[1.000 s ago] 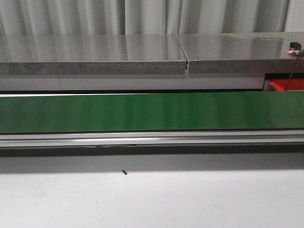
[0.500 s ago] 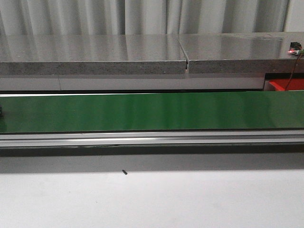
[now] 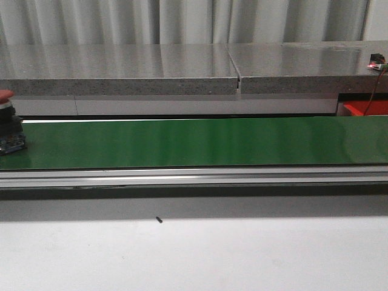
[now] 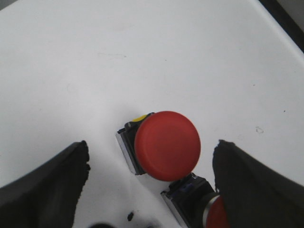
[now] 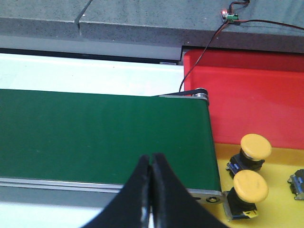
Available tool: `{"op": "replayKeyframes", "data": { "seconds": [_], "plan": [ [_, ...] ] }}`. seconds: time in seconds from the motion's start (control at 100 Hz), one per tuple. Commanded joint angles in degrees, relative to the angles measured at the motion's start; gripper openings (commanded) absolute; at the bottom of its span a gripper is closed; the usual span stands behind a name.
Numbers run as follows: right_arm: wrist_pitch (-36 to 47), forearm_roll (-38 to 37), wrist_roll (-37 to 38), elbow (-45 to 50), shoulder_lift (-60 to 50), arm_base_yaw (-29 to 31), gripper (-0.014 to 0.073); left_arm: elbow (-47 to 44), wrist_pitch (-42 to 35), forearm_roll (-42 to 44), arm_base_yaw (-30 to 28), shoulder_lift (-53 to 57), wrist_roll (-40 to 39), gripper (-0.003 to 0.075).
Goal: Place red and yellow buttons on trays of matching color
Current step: 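Grasp a second red button with the left gripper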
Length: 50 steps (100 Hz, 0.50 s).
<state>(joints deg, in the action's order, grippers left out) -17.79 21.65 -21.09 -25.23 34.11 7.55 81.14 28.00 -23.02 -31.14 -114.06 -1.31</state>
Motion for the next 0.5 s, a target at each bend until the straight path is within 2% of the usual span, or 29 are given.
{"op": "replayKeyframes", "data": {
  "seconds": [0.0,0.36,0.41,0.49],
  "plan": [
    [4.07,0.7,-0.57,-1.48,-0.03,-0.13,-0.0067,1.81,-2.84,-1.18,-0.08,2.12,-0.39,0.0533],
    [4.07,0.7,-0.57,-1.48,-0.03,-0.13,-0.0067,1.81,-4.92,-1.18,-0.08,1.43,-0.39,0.053],
    [4.07,0.7,-0.57,-1.48,-0.03,-0.13,-0.0067,1.81,-4.92,-1.18,-0.08,1.29,-0.39,0.0508],
    [4.07,0.7,-0.57,-1.48,-0.03,-0.13,-0.0067,1.81,-4.92,-1.18,-0.08,1.06,-0.39,0.0421]
  ]
}}
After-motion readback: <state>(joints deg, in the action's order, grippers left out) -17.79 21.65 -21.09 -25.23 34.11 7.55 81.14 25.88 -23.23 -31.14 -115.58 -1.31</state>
